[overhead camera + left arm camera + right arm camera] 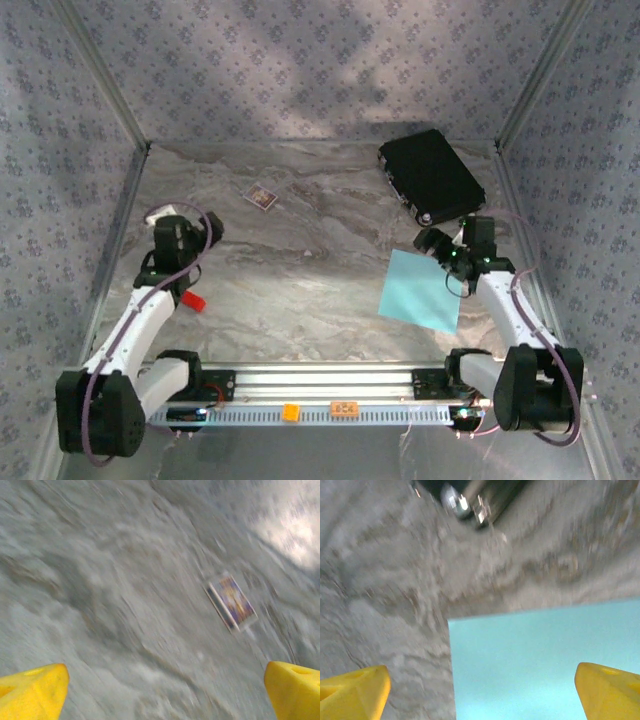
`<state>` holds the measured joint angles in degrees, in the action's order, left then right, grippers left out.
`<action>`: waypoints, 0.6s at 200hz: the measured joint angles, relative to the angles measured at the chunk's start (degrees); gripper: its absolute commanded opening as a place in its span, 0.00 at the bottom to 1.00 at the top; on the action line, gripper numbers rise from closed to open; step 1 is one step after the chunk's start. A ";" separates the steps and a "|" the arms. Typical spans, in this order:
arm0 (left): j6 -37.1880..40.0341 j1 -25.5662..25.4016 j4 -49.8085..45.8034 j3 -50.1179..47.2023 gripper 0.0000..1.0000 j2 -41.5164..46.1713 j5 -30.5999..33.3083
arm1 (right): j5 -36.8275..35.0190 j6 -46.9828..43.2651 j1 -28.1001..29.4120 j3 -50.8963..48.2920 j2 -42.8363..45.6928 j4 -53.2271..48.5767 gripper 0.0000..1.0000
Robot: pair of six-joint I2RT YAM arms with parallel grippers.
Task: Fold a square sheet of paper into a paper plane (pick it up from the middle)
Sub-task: Move the square sheet of paper to the center of the table.
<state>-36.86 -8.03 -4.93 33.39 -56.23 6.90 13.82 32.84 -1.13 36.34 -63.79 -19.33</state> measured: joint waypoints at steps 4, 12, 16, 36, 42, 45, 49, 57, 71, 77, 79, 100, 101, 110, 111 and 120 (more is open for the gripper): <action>-0.15 -1.16 -0.42 0.00 1.00 -0.02 -0.24 | -0.04 0.17 0.57 -0.09 -0.33 -0.63 0.96; -0.31 -4.13 -0.81 0.07 1.00 -0.15 -0.90 | -0.04 0.39 1.64 -0.22 -1.14 -1.81 0.95; -0.33 -5.73 -1.16 0.20 1.00 -0.22 -0.96 | -0.04 0.39 2.29 -0.28 -1.62 -2.36 0.95; 0.13 -15.43 -2.03 1.99 1.00 -3.21 0.76 | -0.52 0.39 4.31 -0.31 -4.17 -4.07 0.94; 0.42 -19.06 -2.16 2.91 1.00 -4.92 1.97 | -0.85 0.42 4.68 -0.31 -4.90 -4.46 0.94; 0.48 -20.50 -2.21 3.34 1.00 -5.75 2.43 | -1.07 0.42 4.83 -0.31 -5.27 -4.61 0.94; 0.68 -22.93 -2.36 4.07 1.00 -7.02 3.37 | -1.40 0.42 5.11 -0.31 -5.75 -4.96 0.94; 1.01 -26.73 -2.47 5.25 1.00 -9.33 5.05 | -2.03 0.42 5.44 -0.31 -6.47 -5.35 0.95; 1.86 -32.74 -2.34 6.82 1.00 -13.29 8.57 | -2.99 0.39 5.88 -0.31 -7.69 -5.75 0.95; 2.38 -34.99 -2.32 7.30 1.00 -14.69 10.23 | -3.15 0.39 6.01 -0.31 -8.35 -5.81 0.95; 2.62 -35.78 -2.23 7.41 1.00 -15.26 10.82 | -3.13 0.39 6.05 -0.31 -8.61 -5.79 0.95; 4.50 -41.68 -1.62 8.35 1.00 -19.12 15.43 | -3.02 0.39 6.56 -0.31 -11.02 -5.57 0.94; 4.50 -41.79 -1.60 8.39 1.00 -19.19 15.52 | -3.02 0.39 6.60 -0.31 -11.17 -5.53 0.94; 4.72 -42.66 -1.53 8.59 1.00 -20.11 16.31 | -2.93 0.39 7.10 -0.31 -12.09 -5.18 0.94; 4.74 -42.71 -1.53 8.59 1.00 -20.15 16.37 | -2.95 0.39 7.15 -0.31 -12.17 -5.16 0.94; 4.70 -42.77 -1.57 8.68 1.00 -20.52 16.96 | -3.15 0.39 7.98 -0.11 -12.85 -4.83 0.94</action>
<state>-32.16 -50.81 -6.50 42.06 -76.75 23.86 10.68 33.23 6.85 36.23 -76.64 -24.16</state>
